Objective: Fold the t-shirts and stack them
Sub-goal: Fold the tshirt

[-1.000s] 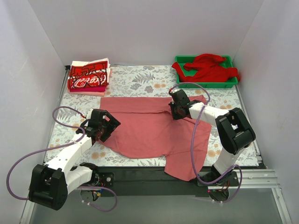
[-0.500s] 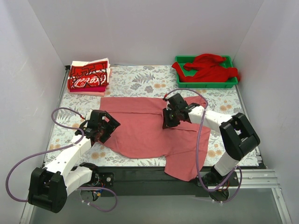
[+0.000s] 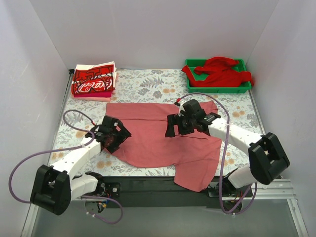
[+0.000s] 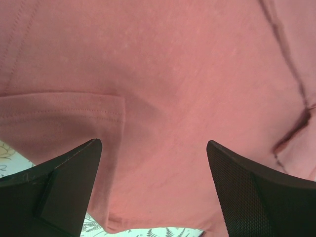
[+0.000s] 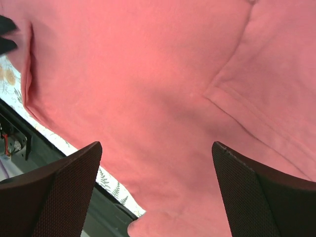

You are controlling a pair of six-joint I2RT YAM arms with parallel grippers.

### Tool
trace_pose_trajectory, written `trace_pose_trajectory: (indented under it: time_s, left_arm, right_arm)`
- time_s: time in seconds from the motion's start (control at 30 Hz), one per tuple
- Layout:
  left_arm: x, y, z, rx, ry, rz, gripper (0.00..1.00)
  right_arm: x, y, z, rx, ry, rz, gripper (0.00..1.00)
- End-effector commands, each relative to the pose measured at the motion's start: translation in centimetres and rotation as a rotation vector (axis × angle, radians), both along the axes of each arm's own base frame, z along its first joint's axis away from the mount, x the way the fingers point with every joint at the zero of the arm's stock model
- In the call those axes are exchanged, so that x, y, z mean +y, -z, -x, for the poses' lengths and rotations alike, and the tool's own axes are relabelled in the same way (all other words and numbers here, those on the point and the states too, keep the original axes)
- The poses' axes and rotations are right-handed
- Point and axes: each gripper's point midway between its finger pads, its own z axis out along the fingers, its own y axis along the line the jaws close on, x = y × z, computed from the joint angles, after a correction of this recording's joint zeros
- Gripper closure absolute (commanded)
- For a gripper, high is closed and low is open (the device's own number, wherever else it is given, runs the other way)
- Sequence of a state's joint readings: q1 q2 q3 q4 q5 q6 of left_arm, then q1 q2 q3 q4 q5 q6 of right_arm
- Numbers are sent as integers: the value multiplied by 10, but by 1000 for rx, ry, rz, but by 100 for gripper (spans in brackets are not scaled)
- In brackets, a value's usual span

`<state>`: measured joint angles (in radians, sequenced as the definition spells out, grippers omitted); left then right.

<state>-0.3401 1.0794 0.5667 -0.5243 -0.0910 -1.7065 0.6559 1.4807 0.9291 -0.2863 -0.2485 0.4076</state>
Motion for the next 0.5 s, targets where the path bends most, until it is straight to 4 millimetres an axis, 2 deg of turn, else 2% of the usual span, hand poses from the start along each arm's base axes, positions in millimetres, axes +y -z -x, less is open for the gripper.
trace_pose_trajectory:
  time_s: [0.0,0.07,0.1,0.17,0.3,0.47]
  left_arm:
    - [-10,-4,1,40,34,-75,14]
    - [-4,6,15,124,-4,-148,19]
    - [-4,3,16,127,-8,-180,20]
    - [12,9,23,171,-65,-268,23]
    - [25,10,22,180,-124,-329,37]
    - [28,16,21,209,-124,-367,41]
  right_arm:
    - [-14,-14,-11,-100,87,7,2]
    - [-22,-16,-13,-117,119,15,2]
    - [-27,-10,-10,-109,129,28,2]
    - [-35,-9,-10,-117,155,37,2]
    - [-47,-6,-9,-142,192,64,2]
    - [-67,-1,-9,-176,254,103,2]
